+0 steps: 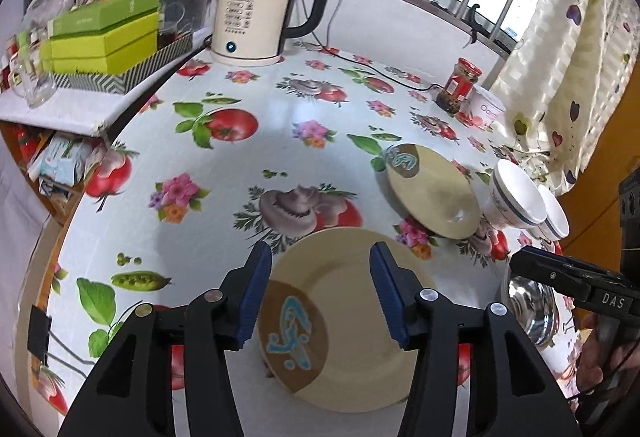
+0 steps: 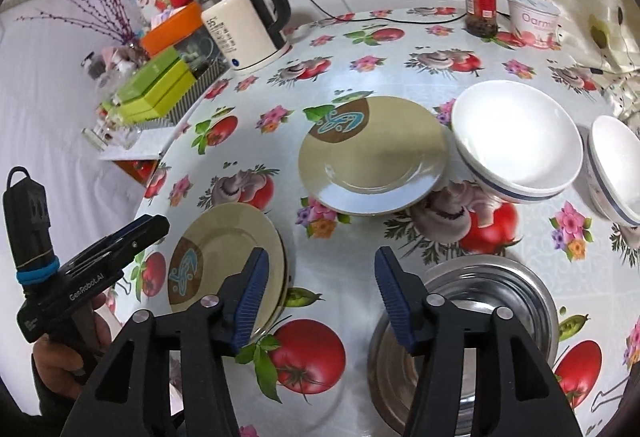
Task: Organize plates and bowls
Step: 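Move both grippers toward the next beige logo plate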
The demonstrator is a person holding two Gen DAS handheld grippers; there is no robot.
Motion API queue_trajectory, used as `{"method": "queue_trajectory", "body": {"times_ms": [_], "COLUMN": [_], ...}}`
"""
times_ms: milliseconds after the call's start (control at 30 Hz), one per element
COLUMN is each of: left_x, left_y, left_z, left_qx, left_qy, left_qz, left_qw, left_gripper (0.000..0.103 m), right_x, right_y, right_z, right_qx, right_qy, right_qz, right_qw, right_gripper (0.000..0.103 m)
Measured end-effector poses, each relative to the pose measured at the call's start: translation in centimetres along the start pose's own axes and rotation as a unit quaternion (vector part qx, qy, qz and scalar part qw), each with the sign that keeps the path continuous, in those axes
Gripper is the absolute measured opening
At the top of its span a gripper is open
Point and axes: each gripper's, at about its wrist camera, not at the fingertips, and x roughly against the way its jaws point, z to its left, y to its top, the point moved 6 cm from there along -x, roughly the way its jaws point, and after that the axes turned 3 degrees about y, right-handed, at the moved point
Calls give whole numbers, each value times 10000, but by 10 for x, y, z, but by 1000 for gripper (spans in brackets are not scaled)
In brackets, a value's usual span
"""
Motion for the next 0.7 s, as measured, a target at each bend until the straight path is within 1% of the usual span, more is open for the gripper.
{"method": "queue_trajectory", "body": {"times_ms": [67,433,700], "left_x": [0,-6,-13], "left_y": [2,4,10], "left_z": [-6,-20,-35], "left_qx": [-58,-218,-382], "left_qy": [-15,-100,-361], "left_qz": [-9,58,98], "left_qw": [10000,9997,9986], "left_gripper": [57,57,57], "right_x": [3,4,4], "right_y": [0,2,9], "right_z": [-3,-11,-17], "right_qx": [-26,-208,-344], "right_qy": [-16,-33,-48], "right_qz": [-31,-62,-122], "right_qw": [10000,9998,9993], "right_gripper": [57,57,57]}}
